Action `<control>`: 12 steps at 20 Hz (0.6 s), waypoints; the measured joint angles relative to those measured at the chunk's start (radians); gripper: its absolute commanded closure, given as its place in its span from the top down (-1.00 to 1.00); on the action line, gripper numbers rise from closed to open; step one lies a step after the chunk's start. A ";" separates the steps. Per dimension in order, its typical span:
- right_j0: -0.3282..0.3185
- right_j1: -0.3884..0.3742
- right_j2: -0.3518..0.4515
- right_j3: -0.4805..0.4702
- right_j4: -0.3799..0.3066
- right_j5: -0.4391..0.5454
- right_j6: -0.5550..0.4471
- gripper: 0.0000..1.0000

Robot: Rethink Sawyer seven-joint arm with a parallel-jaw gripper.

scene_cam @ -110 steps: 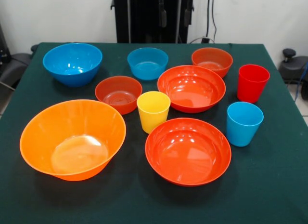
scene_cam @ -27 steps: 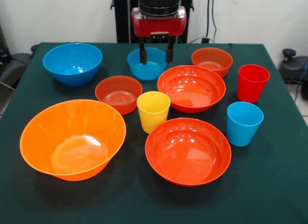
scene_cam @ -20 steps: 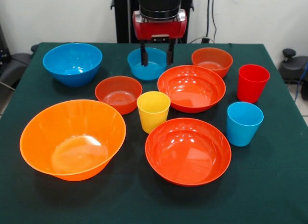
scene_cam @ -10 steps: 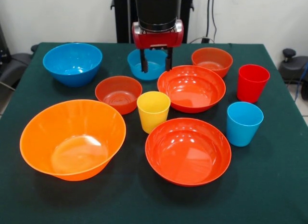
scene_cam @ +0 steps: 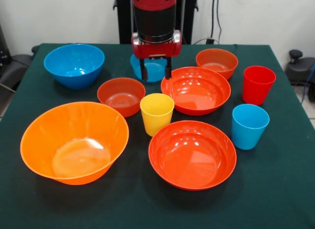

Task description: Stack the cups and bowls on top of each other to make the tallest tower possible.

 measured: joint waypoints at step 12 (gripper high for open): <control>-0.025 0.016 0.000 0.000 -0.028 -0.025 0.000 1.00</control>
